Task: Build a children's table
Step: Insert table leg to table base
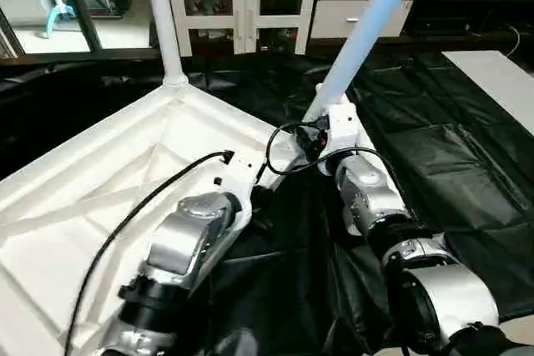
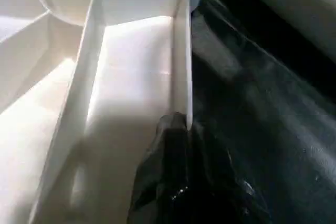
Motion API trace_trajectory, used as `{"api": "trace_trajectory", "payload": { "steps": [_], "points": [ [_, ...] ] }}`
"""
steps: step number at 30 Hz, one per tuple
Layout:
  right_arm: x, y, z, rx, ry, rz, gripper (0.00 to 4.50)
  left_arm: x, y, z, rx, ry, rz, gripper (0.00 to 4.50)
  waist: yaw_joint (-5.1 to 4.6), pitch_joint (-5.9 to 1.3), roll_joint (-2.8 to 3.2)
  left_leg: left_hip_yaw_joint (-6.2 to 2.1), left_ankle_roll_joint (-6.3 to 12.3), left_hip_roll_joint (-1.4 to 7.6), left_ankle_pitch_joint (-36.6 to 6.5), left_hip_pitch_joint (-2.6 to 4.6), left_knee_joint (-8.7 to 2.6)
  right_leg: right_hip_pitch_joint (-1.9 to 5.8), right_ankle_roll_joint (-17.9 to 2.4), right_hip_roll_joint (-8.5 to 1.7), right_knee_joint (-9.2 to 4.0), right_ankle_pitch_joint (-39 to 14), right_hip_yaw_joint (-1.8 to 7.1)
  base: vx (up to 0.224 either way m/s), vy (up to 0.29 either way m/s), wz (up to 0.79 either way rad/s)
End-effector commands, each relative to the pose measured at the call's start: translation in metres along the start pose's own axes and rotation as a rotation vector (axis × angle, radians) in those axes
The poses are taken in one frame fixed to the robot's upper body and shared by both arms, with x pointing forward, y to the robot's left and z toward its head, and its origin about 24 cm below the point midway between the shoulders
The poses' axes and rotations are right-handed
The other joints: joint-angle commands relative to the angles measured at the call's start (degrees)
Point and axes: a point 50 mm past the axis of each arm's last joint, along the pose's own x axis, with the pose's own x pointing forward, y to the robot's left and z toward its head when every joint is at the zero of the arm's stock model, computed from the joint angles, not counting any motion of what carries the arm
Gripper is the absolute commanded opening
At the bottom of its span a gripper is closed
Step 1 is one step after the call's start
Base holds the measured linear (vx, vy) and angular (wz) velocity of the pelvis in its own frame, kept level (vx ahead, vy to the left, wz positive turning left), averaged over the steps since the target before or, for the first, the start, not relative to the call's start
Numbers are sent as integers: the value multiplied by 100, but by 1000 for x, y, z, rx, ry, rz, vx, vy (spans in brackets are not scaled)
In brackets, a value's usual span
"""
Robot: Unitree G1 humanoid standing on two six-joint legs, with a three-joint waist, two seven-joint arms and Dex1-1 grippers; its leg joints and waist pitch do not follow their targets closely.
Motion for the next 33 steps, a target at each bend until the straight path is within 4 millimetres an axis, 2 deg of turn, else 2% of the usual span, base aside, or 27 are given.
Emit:
{"api": "trace_trajectory", "payload": {
  "steps": [1,2,3,4,5,6,7,9,10,12,14,16,18,19,22,27,28,33],
  "points": [
    [-11,42,-59,48,275,345,204,-8,1,17,119,-109,-55,0,23,-171,-6,-295,586,547,-686,72,-417,169,-1506,-654,-533,-36,404,0,0,0],
    [-18,34,-55,18,296,491,204,-18,3,8,168,-85,-148,0,21,-171,-4,-291,591,544,-692,70,-413,171,-1510,-647,-533,-62,404,0,0,0],
    [-18,34,-55,18,296,491,204,-18,3,8,168,-85,-148,0,7,-165,-28,-294,664,550,-721,51,-412,195,-1507,-634,-523,-98,402,0,0,0],
    [-26,24,-51,-6,328,617,204,-28,7,1,197,-62,-219,0,17,-148,-19,-300,674,546,-704,42,-413,185,-1510,-640,-527,-120,398,0,0,0],
    [-31,19,-50,-15,347,672,204,-32,10,-2,212,-53,-238,0,14,-154,6,-288,708,570,-553,90,-421,153,-1558,-597,-491,103,397,0,0,0],
    [-38,11,-49,-26,371,724,204,-36,15,-5,231,-43,-252,0,25,-163,-2,-291,722,569,-503,103,-414,154,-1579,-591,-478,185,388,0,0,0],
    [-52,-5,-47,-45,430,827,204,-45,26,-11,266,-13,-273,0,36,-181,7,-297,773,571,-378,108,-398,176,-1623,-587,-440,429,372,0,0,0],
    [-56,-9,-47,-49,447,849,204,-48,28,-12,273,-5,-278,0,64,-172,2,-270,860,582,-269,157,-393,136,-1683,-584,-427,635,379,0,0,0],
    [-65,-18,-47,-55,493,899,204,-52,35,-14,284,11,-281,0,80,-184,-6,-275,891,579,-171,143,-388,166,-1710,-592,-408,736,373,0,0,0],
    [-76,-30,-47,-65,555,940,204,-56,45,-15,295,26,-263,0,133,-171,-17,-261,887,594,-122,158,-387,159,-1733,-588,-404,755,362,0,0,0],
    [-81,-35,-47,-70,582,957,204,-58,50,-15,303,32,-253,0,174,-158,-15,-243,800,609,-236,164,-401,149,-1756,-594,-414,594,364,0,0,0],
    [-89,-41,-50,-95,620,967,204,-58,55,-11,303,16,-226,0,180,-150,-53,-243,607,605,-472,165,-416,159,-1749,-623,-449,226,381,0,0,0],
    [-95,-43,-56,-126,655,991,204,-56,55,-8,302,-3,-226,0,195,-150,-51,-243,515,600,-588,179,-420,160,-1705,-626,-473,43,387,0,0,0],
    [-96,-43,-57,-133,658,992,204,-56,55,-8,303,-4,-228,0,204,-138,-53,-242,391,601,-744,196,-431,140,-1669,-633,-502,-189,404,0,0,0],
    [-98,-40,-64,-157,683,1006,204,-54,51,-8,310,-9,-252,0,205,-140,-45,-262,249,606,-872,193,-457,149,-1608,-637,-521,-435,409,0,0,0],
    [-100,-40,-70,-134,696,991,204,-53,49,-9,319,-12,-273,0,206,-139,-55,-266,207,600,-948,195,-467,157,-1587,-646,-541,-521,421,0,0,0],
    [-100,-39,-72,-134,692,978,204,-53,50,-9,320,-11,-274,0,201,-140,-72,-265,203,602,-962,197,-472,153,-1579,-641,-540,-536,422,0,0,0],
    [-98,-38,-74,-122,665,944,204,-54,50,-10,320,-10,-277,0,204,-126,-71,-270,187,598,-1053,200,-482,149,-1547,-646,-564,-729,427,0,0,0]
  ]
}}
